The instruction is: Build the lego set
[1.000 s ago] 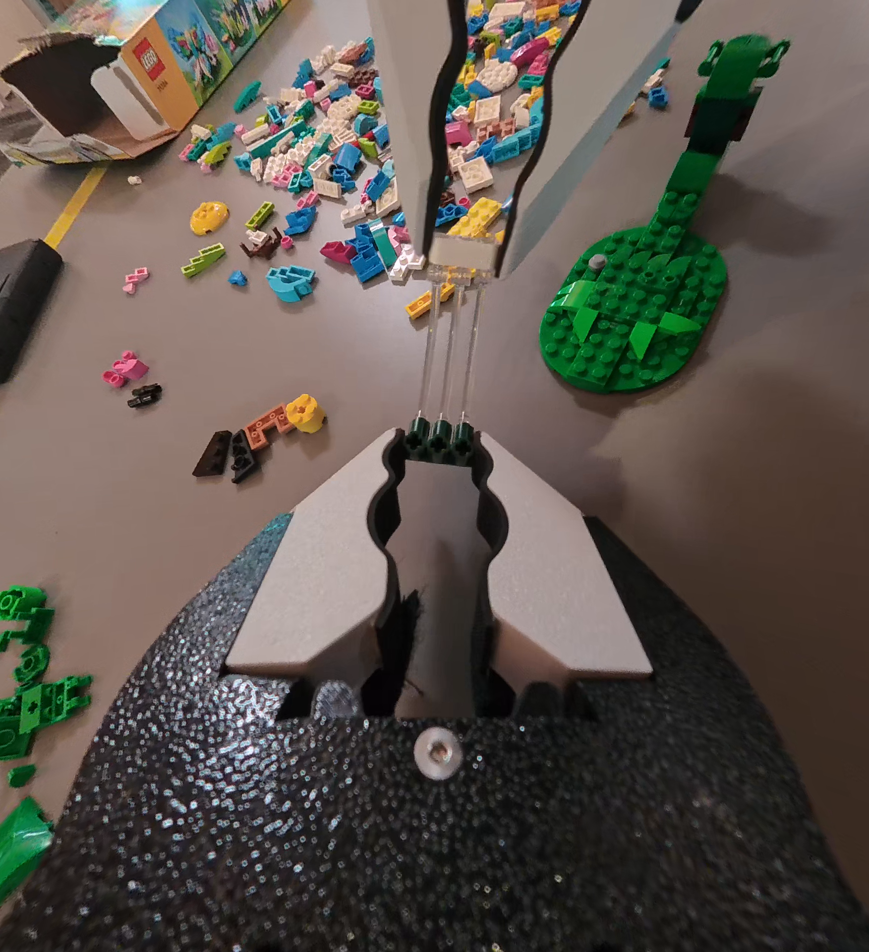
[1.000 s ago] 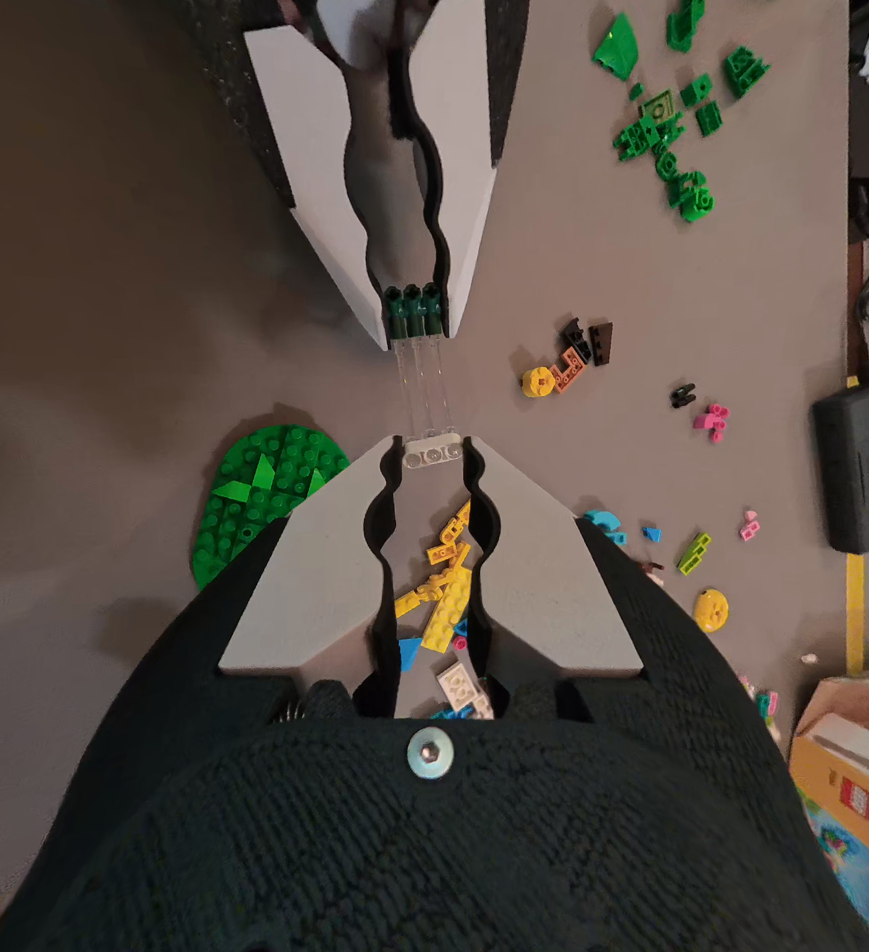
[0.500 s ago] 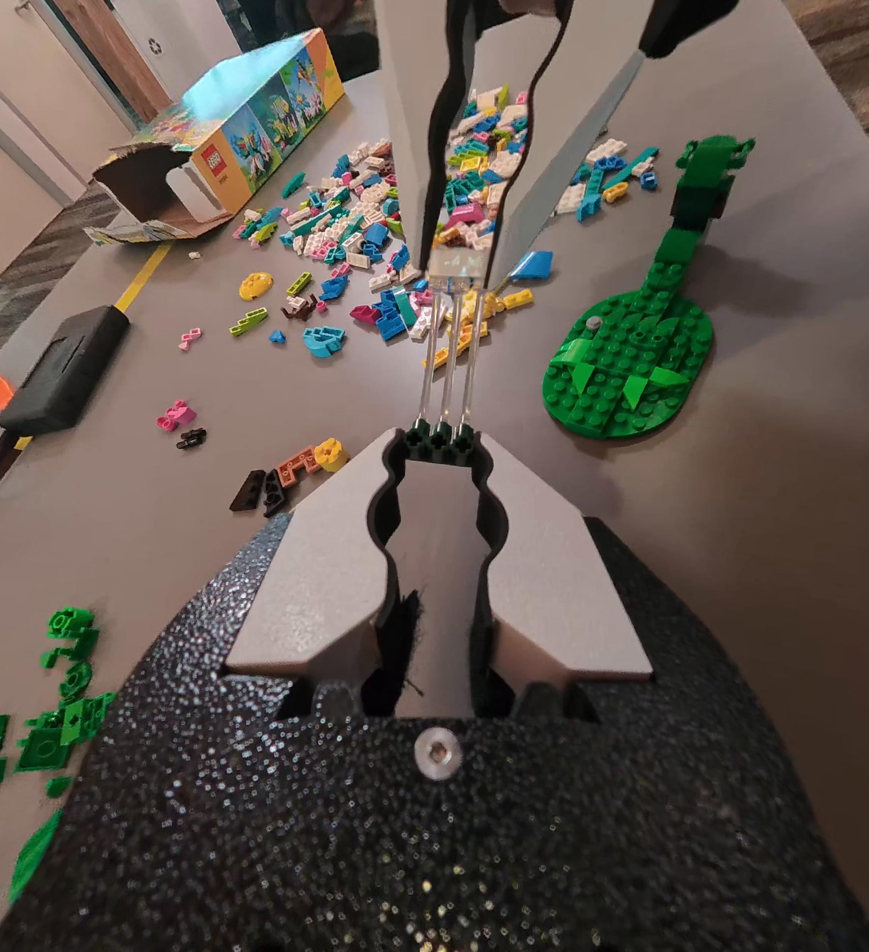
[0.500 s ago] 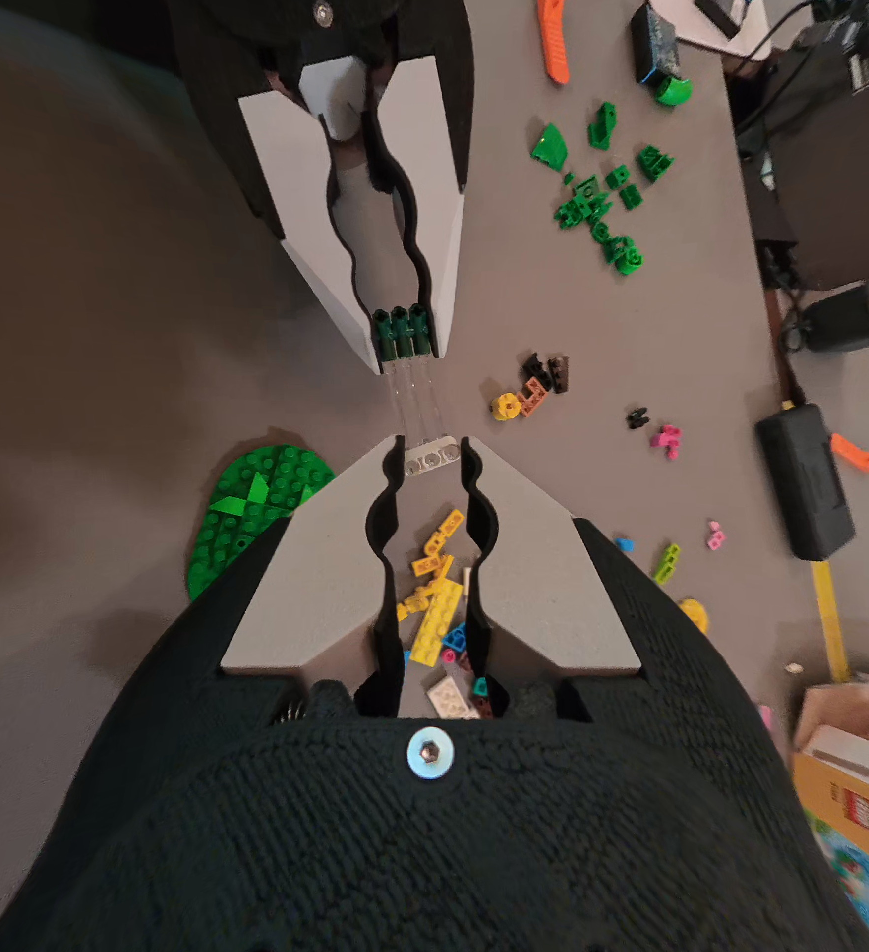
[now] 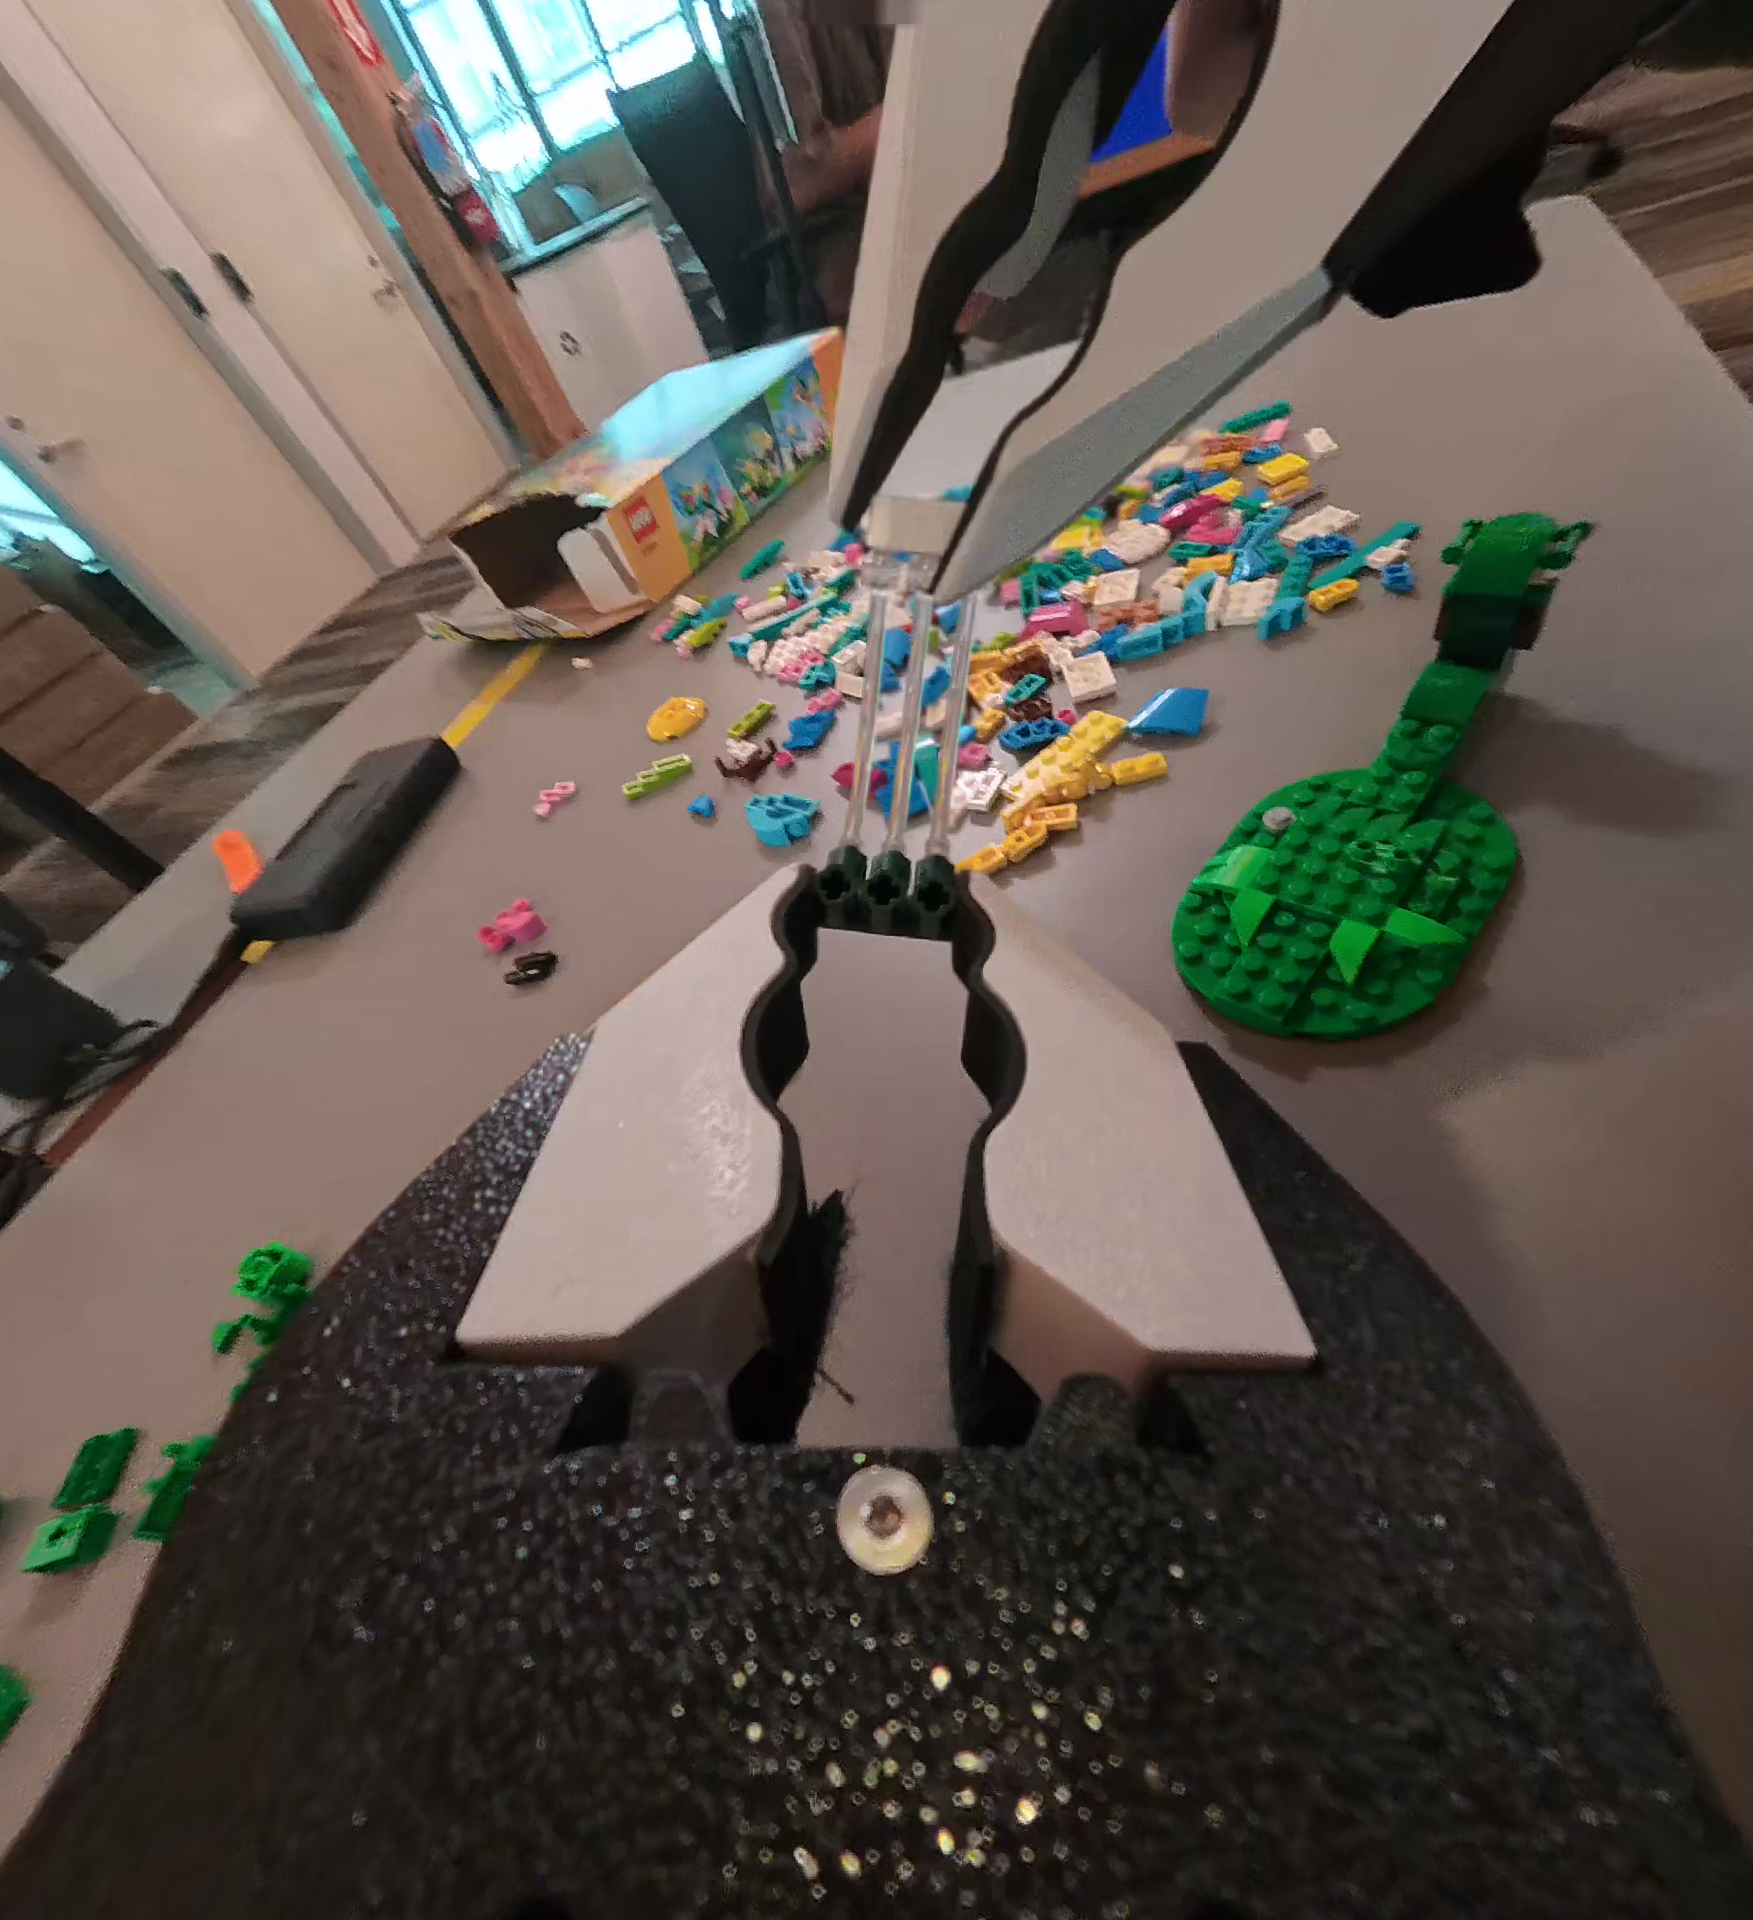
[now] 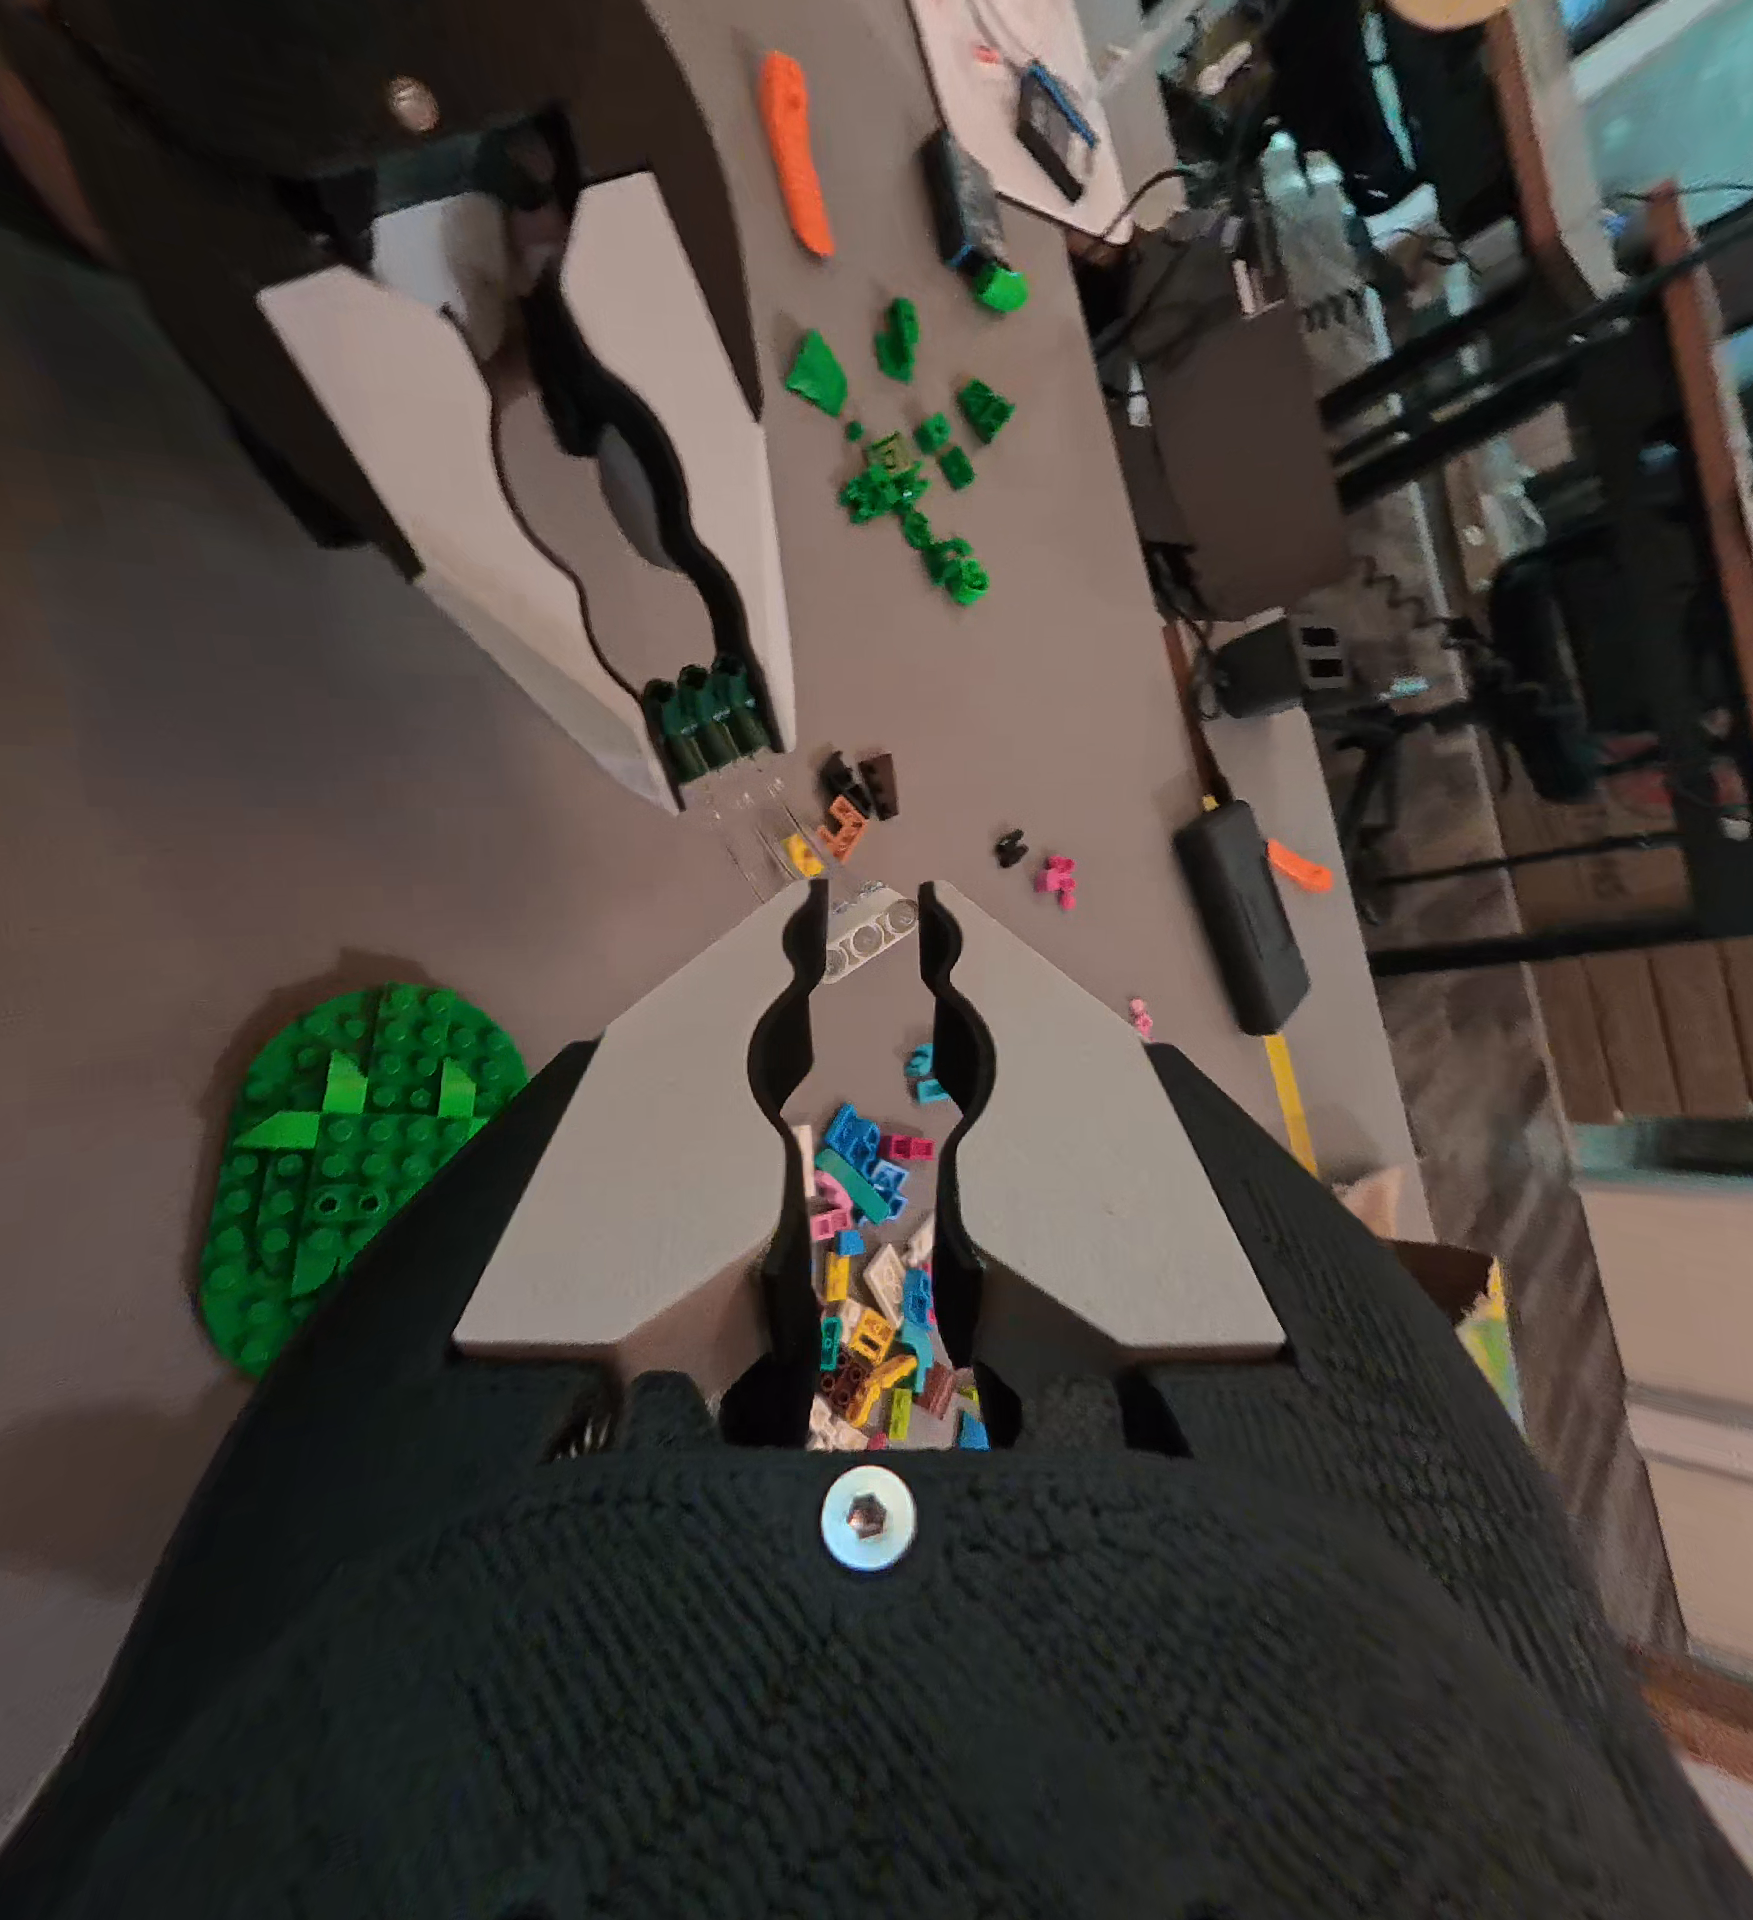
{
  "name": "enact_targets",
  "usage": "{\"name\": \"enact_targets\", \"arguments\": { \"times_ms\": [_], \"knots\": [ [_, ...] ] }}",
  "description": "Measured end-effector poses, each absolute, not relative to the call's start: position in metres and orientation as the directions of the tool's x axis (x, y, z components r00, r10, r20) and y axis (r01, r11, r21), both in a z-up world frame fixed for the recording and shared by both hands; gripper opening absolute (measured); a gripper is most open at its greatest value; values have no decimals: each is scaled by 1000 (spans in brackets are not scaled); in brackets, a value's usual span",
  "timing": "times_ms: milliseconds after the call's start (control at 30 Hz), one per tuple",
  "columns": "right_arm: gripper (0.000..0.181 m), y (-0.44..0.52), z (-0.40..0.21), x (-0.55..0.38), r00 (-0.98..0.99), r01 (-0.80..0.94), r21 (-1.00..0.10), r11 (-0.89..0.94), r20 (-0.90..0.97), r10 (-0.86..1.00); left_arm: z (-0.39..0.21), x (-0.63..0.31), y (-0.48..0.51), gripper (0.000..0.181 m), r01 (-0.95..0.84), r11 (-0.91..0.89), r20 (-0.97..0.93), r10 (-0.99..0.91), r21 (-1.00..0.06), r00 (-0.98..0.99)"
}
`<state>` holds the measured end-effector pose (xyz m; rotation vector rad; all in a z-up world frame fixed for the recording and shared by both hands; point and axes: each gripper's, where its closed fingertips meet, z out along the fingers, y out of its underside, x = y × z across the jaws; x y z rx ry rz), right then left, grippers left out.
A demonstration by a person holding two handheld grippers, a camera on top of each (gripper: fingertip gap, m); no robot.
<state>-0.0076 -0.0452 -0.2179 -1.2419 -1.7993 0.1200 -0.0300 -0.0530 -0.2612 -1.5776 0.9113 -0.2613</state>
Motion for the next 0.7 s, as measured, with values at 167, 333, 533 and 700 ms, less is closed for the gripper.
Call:
{"name": "enact_targets", "arguments": {
  "times_ms": [167, 333, 533, 700],
  "knots": [
    [15, -40, -202, -13, 38, 689, -529, 496, 710, 704, -246, -33, -50, 23, -398, 122, -392, -573, -909, 720],
    [16, -40, -191, -18, 86, 671, -526, 522, 755, 650, -236, -36, -49, 23, -365, 150, -386, -532, -919, 754],
    [19, -41, -189, -22, 99, 659, -518, 545, 779, 620, -234, -37, -49, 23, -345, 147, -369, -520, -927, 770],
    [19, -42, -184, -24, 127, 634, -548, 545, 770, 626, -231, -39, -49, 23, -336, 155, -366, -507, -929, 780]
  ]
}}
